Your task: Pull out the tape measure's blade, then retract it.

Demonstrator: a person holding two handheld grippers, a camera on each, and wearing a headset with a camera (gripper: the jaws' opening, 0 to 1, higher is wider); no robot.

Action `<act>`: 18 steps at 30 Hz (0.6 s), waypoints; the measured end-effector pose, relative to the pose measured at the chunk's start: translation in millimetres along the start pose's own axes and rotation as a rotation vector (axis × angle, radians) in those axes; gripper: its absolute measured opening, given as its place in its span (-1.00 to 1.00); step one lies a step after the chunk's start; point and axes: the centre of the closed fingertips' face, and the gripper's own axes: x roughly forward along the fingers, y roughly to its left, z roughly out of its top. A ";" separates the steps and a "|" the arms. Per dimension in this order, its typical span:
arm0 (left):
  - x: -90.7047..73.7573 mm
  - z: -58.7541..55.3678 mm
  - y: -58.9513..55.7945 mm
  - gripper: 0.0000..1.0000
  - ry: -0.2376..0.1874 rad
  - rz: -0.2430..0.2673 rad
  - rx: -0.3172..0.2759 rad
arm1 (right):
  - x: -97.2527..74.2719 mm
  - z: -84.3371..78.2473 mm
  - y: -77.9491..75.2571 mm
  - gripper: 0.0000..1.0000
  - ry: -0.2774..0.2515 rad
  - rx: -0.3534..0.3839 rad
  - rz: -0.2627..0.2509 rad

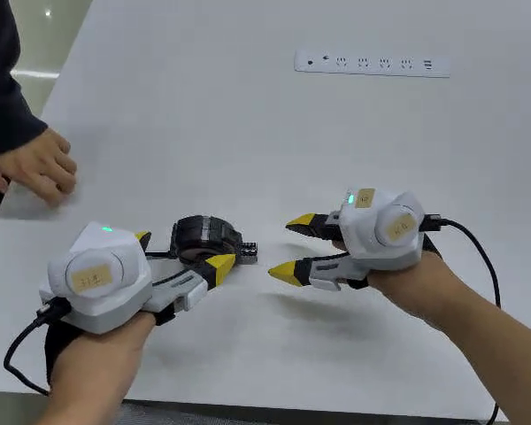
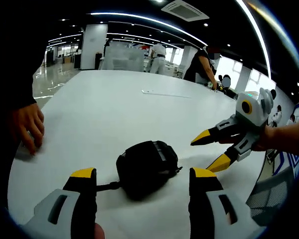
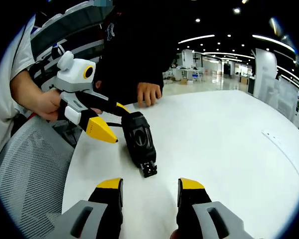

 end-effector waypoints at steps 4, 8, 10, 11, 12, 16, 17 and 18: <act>-7.4 0.2 -0.7 0.50 -0.010 -0.019 0.022 | -12.1 3.1 0.5 -0.08 -0.015 0.008 -0.013; -10.9 -4.6 -1.5 0.51 0.001 -0.040 0.040 | -22.7 -0.3 1.0 -0.03 -0.009 0.006 -0.029; -13.5 -5.2 0.8 0.52 0.002 -0.041 0.057 | -29.6 -2.3 0.7 -0.01 -0.011 0.014 -0.041; -14.9 -4.6 0.4 0.53 -0.001 -0.049 0.054 | -32.2 -2.9 0.4 0.02 -0.014 0.017 -0.049; -16.3 -4.1 0.6 0.54 -0.004 -0.051 0.054 | -34.6 -3.5 0.9 0.02 -0.016 0.022 -0.049; -21.6 -2.0 -2.6 0.56 -0.011 -0.060 0.074 | -40.5 -7.3 2.8 0.04 -0.017 0.032 -0.059; -22.0 -3.3 -3.6 0.55 -0.004 -0.065 0.079 | -41.7 -8.6 3.2 0.05 -0.014 0.034 -0.064; -22.9 -3.6 -4.1 0.55 -0.004 -0.065 0.082 | -43.0 -9.0 3.1 0.05 -0.016 0.036 -0.067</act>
